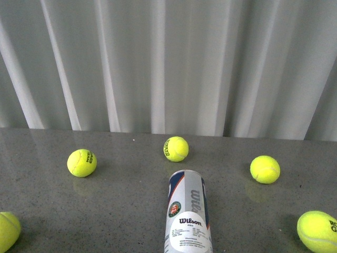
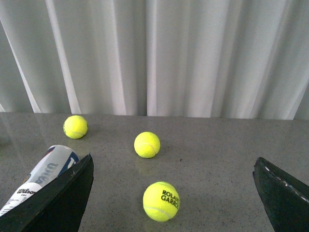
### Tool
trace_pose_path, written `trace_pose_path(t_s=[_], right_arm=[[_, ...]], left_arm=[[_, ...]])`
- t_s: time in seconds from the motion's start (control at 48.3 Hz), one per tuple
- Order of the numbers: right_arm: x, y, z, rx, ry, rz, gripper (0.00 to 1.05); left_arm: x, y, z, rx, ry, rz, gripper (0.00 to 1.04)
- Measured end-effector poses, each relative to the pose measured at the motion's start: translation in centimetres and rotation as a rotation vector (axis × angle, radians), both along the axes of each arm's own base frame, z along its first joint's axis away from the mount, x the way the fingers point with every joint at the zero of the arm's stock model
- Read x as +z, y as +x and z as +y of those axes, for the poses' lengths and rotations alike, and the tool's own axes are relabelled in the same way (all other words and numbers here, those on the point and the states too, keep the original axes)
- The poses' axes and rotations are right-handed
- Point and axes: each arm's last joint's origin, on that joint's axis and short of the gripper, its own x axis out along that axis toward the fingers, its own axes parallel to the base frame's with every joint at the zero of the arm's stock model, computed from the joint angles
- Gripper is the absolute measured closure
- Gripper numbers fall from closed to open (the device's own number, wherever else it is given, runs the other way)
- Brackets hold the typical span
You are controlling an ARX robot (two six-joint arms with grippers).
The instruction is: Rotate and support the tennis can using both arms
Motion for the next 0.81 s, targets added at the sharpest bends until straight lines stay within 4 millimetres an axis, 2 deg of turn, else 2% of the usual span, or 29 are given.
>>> trace_pose_path(t_s=[0.807], right_arm=[[0.0,0.0,0.0,0.0,0.0,0.0,0.07]], left_arm=[[0.0,0.0,0.0,0.0,0.0,0.0,0.07]])
